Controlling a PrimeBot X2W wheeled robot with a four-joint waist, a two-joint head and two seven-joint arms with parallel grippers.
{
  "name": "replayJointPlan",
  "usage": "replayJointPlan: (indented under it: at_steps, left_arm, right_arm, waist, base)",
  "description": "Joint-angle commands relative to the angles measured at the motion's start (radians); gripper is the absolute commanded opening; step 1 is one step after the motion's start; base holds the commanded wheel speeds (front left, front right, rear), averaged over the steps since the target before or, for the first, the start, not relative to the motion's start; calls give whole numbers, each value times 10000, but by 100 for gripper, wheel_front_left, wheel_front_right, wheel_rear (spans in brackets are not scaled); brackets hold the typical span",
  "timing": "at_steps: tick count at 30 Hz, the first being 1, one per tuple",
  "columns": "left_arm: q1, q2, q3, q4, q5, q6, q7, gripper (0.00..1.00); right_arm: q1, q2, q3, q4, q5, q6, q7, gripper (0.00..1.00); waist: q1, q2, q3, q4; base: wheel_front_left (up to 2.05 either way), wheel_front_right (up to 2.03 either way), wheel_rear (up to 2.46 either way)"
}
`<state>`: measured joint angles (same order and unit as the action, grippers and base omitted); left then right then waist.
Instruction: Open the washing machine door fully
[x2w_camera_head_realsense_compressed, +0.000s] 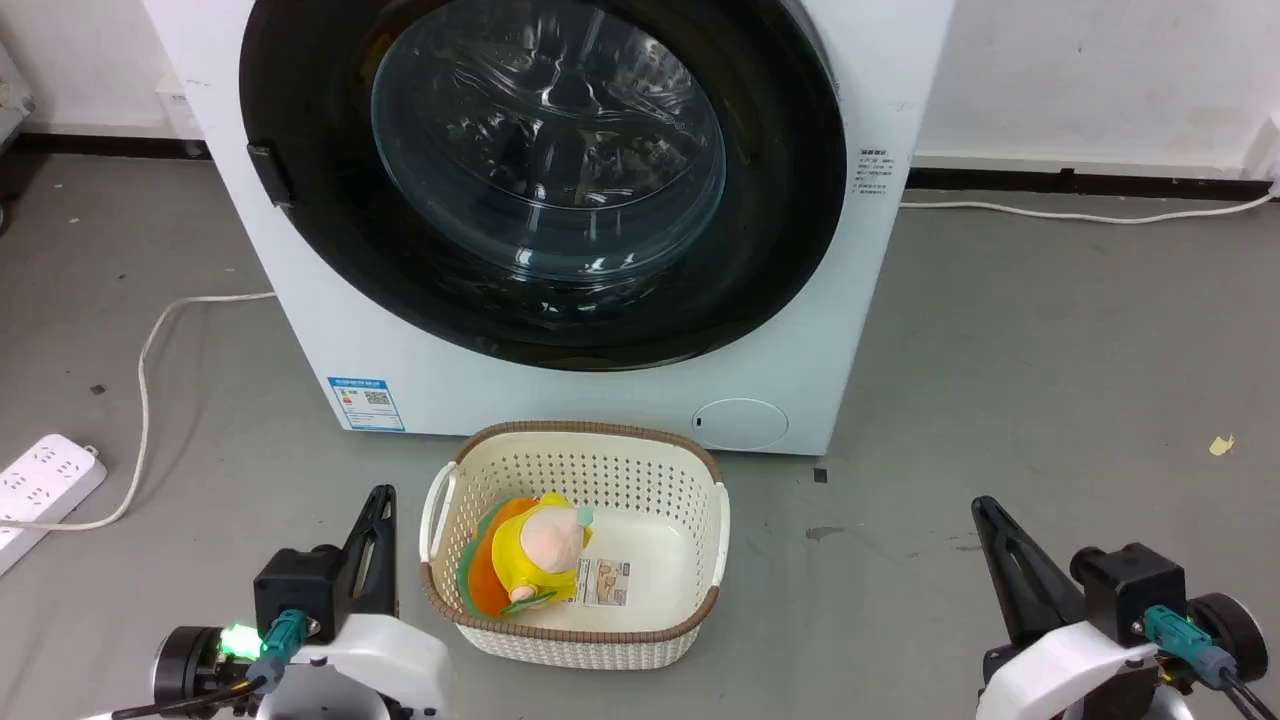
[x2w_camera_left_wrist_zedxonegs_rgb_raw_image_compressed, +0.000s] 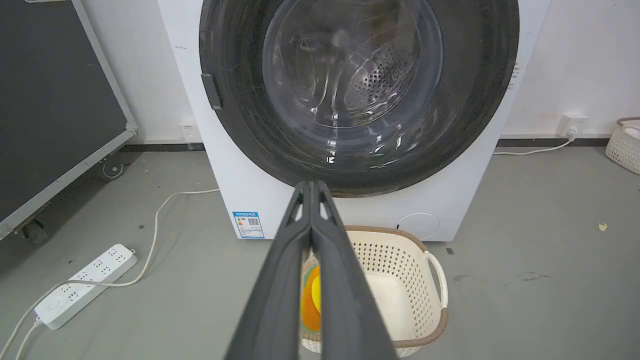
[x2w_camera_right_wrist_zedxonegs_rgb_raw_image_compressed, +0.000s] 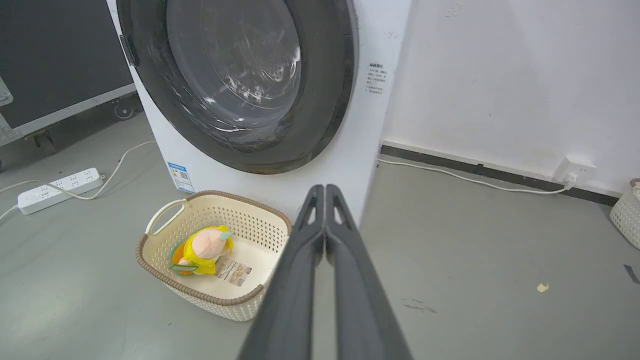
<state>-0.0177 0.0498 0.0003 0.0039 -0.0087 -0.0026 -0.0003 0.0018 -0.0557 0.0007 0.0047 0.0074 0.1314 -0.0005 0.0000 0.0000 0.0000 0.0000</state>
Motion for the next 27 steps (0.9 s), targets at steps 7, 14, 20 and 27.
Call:
replayJointPlan:
  at_steps: [7, 14, 20, 27]
  left_arm:
    - [177, 4, -3, -39, 87, 26, 3, 0]
    - [177, 4, -3, -39, 87, 26, 3, 0]
    - [177, 4, -3, -39, 87, 26, 3, 0]
    - [177, 4, -3, -39, 87, 26, 3, 0]
  right_arm:
    - [-18, 55, -7, -47, -74, -7, 5, 0]
    - [-18, 55, -7, -47, -74, -7, 5, 0]
    - [-18, 55, -7, -47, -74, -7, 5, 0]
    - [-18, 55, -7, -47, -74, -7, 5, 0]
  waist:
    - [0, 0, 0, 0]
    - [0, 0, 0, 0]
    - [0, 0, 0, 0]
    - [0, 0, 0, 0]
  base:
    - [0, 0, 0]
    - [0, 0, 0]
    - [0, 0, 0]
    - [0, 0, 0]
